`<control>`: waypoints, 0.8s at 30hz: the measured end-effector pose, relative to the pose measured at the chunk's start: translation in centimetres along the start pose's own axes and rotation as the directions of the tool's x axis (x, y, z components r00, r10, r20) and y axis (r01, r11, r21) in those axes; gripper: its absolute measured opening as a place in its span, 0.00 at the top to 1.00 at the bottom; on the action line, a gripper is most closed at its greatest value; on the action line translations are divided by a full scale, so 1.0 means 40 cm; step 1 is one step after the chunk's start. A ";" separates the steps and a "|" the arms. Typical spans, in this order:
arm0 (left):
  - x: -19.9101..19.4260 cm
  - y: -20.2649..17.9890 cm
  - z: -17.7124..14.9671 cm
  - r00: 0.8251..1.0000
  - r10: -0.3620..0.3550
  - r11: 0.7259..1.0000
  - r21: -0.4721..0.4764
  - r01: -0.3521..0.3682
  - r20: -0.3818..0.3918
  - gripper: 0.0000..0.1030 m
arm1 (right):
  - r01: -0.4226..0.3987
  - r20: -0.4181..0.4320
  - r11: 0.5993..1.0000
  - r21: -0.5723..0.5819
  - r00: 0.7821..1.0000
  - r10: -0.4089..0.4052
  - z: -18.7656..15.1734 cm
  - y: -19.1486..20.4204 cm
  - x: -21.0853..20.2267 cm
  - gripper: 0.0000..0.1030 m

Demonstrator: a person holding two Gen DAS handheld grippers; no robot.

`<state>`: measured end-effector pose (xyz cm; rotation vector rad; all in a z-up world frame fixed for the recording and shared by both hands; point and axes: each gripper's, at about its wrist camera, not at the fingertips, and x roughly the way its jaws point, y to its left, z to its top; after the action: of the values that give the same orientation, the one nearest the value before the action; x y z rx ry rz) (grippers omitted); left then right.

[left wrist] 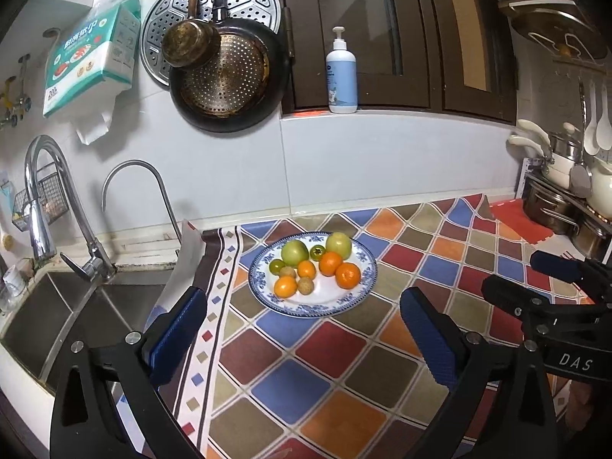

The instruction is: Organize fruits

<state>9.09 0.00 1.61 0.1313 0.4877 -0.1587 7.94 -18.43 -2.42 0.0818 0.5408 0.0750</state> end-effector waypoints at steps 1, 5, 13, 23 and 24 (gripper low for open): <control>-0.006 -0.004 -0.003 1.000 0.002 1.000 0.001 -0.002 0.000 0.00 | -0.002 -0.003 1.000 0.002 1.000 0.002 -0.002 -0.002 -0.003 0.17; -0.020 -0.015 -0.013 1.000 -0.003 1.000 -0.002 0.002 -0.010 0.00 | 0.002 -0.013 1.000 0.002 1.000 -0.002 -0.014 -0.011 -0.020 0.17; -0.038 -0.034 -0.024 1.000 -0.019 1.000 -0.010 0.019 -0.016 0.00 | 0.011 -0.002 1.000 0.004 1.000 -0.011 -0.026 -0.028 -0.054 0.17; -0.052 -0.041 -0.032 1.000 -0.014 1.000 -0.011 0.014 -0.012 0.00 | 0.009 -0.002 1.000 -0.004 1.000 -0.009 -0.034 -0.030 -0.067 0.17; -0.051 -0.041 -0.032 1.000 -0.014 1.000 -0.010 0.014 -0.012 0.00 | 0.010 -0.002 1.000 -0.006 1.000 -0.010 -0.034 -0.030 -0.068 0.17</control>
<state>6.43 -1.14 1.32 0.1193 0.5017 -0.1688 4.96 -19.79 -2.30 0.0728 0.5427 0.0667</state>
